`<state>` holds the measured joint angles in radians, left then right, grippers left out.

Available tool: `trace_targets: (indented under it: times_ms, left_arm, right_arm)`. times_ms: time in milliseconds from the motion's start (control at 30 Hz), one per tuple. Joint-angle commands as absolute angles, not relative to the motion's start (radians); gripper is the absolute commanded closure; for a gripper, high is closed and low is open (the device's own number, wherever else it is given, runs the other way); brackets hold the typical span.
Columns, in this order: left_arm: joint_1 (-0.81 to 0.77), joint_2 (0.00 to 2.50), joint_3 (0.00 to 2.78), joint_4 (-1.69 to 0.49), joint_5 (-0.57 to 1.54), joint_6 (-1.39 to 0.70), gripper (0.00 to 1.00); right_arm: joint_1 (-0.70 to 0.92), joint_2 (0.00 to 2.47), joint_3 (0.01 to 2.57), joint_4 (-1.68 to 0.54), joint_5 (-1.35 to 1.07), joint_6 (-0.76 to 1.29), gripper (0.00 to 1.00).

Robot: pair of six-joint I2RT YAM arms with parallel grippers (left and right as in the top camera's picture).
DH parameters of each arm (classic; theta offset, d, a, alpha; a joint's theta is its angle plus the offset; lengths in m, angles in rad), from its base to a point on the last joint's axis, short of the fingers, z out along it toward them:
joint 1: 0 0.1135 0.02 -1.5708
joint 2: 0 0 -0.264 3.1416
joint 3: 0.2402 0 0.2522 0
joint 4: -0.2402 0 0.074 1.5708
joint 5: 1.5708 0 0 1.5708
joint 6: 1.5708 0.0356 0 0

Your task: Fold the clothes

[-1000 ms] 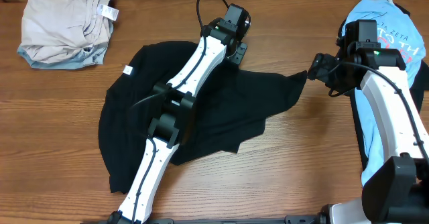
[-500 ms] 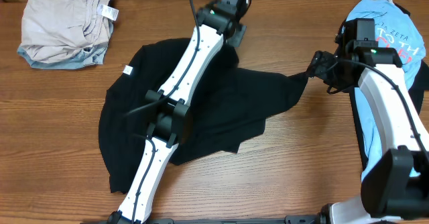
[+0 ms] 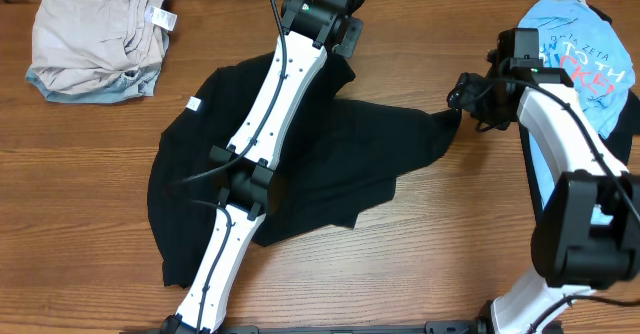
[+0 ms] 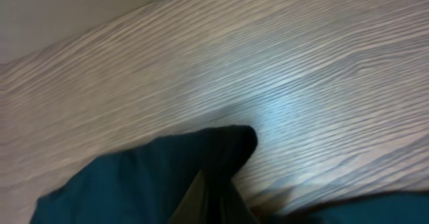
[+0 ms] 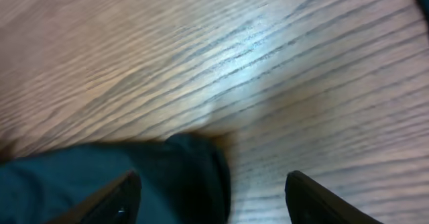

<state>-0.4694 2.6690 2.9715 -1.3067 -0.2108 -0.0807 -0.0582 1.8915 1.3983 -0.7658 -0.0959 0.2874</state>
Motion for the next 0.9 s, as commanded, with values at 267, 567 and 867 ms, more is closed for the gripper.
trace_targets:
  times_ms: [267,567,867]
  left_arm:
    - [-0.400,2.616,3.105,-1.383,-0.273,-0.120,0.96]
    - [-0.339,2.529,3.124,-1.415,-0.273,-0.120,0.96]
    - [-0.231,2.344,3.124,-1.464,-0.273,-0.140,0.96]
  right_arm:
    - [-0.057,2.039,1.393,-0.733,-0.087,0.287,0.60]
    - [-0.065,1.966,1.437,-0.741,-0.086,0.253,0.96]
    - [-0.121,1.708,1.503,-0.853,-0.087,0.235,0.96]
